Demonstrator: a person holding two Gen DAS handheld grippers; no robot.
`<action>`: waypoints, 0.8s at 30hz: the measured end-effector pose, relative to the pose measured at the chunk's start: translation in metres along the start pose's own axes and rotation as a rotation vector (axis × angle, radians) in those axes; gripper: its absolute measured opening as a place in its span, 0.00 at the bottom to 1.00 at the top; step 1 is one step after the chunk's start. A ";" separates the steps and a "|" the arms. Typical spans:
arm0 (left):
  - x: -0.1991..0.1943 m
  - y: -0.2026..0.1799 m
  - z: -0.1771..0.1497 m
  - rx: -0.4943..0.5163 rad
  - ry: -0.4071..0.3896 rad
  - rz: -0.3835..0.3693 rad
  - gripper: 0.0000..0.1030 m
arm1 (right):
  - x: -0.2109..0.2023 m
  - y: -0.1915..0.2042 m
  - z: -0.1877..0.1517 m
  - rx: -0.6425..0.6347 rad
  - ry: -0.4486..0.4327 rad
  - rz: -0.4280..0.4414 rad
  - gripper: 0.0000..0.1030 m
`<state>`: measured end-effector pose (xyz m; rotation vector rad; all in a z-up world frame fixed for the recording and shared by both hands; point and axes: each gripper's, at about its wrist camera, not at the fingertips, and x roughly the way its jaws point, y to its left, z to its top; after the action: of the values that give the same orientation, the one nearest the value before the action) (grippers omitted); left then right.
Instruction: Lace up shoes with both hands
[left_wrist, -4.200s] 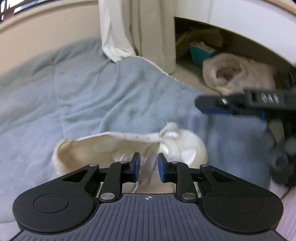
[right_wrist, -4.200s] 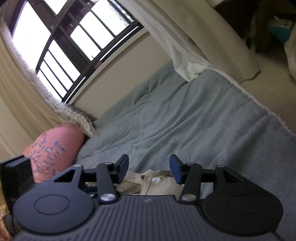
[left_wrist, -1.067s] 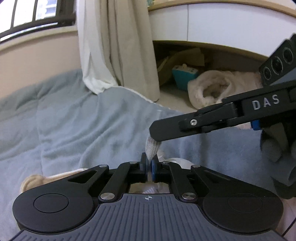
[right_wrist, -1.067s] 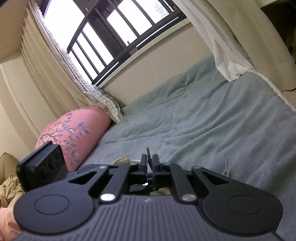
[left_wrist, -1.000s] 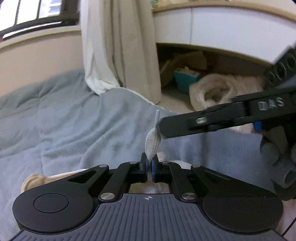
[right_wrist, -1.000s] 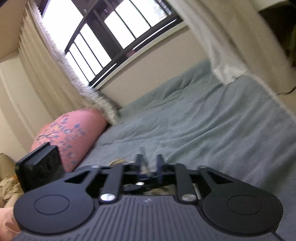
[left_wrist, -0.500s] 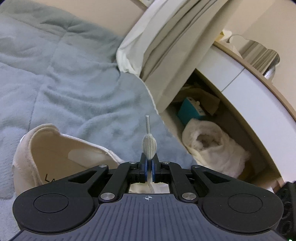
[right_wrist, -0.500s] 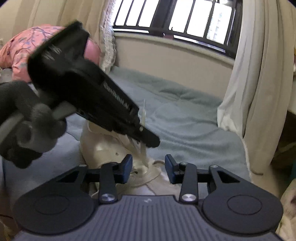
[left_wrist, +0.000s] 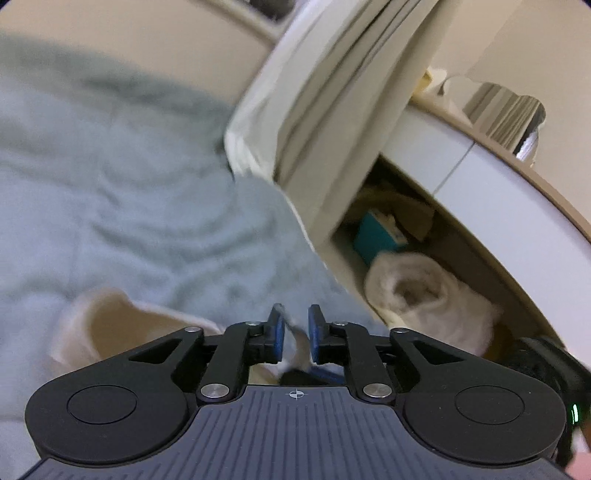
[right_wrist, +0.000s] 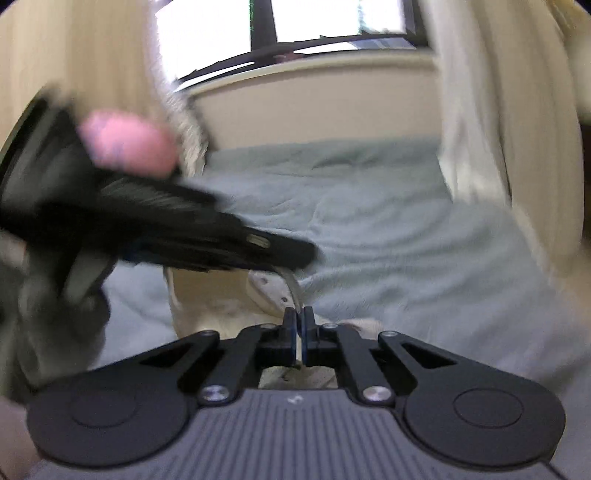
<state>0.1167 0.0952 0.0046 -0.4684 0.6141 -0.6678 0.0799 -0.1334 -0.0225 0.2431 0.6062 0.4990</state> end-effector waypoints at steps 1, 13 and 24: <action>-0.007 -0.002 0.001 0.016 -0.025 0.005 0.30 | 0.000 -0.015 0.001 0.122 0.003 0.045 0.01; -0.009 -0.048 -0.038 0.472 0.147 -0.009 0.74 | 0.021 -0.107 -0.033 1.035 0.036 0.417 0.01; 0.032 -0.045 -0.060 0.554 0.282 0.085 0.86 | 0.038 -0.097 -0.050 1.219 0.110 0.547 0.01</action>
<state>0.0780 0.0291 -0.0248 0.1703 0.6767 -0.7939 0.1134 -0.1927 -0.1159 1.5763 0.9010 0.6140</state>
